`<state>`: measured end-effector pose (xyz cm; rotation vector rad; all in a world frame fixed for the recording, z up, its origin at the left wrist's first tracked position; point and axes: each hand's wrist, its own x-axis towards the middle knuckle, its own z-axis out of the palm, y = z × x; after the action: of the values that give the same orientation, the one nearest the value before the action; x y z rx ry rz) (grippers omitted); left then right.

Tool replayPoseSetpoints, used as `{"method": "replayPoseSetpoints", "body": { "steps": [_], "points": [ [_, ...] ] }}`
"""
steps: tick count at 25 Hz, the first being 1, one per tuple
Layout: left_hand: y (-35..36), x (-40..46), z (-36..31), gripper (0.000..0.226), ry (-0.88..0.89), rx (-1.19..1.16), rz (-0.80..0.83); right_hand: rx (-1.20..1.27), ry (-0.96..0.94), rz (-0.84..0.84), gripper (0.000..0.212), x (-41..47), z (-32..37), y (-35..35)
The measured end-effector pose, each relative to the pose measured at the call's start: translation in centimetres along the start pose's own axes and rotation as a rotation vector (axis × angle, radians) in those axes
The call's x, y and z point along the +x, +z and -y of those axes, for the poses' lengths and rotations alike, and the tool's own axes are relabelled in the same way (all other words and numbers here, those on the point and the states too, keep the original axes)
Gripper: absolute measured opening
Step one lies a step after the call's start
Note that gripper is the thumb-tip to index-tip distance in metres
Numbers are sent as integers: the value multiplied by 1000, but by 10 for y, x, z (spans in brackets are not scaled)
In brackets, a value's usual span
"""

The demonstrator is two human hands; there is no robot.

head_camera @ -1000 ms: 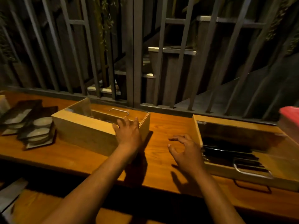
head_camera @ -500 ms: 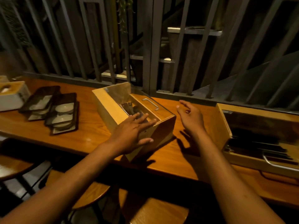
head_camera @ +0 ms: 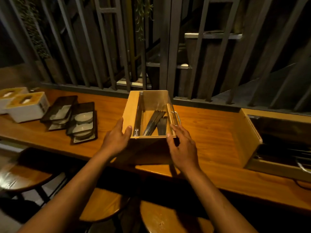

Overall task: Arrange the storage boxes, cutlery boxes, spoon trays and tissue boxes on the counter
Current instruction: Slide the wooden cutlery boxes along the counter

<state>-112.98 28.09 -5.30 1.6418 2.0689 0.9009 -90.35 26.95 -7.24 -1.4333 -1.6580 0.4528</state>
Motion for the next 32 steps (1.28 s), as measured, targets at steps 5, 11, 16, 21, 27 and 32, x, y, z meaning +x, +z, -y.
{"method": "replayPoseSetpoints", "body": {
  "steps": [5, 11, 16, 21, 27, 32],
  "points": [
    [-49, 52, 36, 60, 117, -59, 275, -157, 4, -85, 52, -49, 42, 49],
    [-55, 68, 36, 56, 108, 54, -130, -173, -30, -136, 43, -52, 74, 84],
    [7, -21, -22, 74, 168, 203, -1, -189, 108, -296, 29, 41, 39, 47],
    [11, -6, -14, 68, 288, 304, 26, -471, 77, 171, 52, 138, 16, 23],
    [-42, 65, 44, 64, 413, 117, 208, -668, -3, 28, 81, 103, -2, 31],
    [-38, 94, 46, 73, 104, -290, 215, -726, -55, -57, 84, 59, -1, 25]
  ]
}}
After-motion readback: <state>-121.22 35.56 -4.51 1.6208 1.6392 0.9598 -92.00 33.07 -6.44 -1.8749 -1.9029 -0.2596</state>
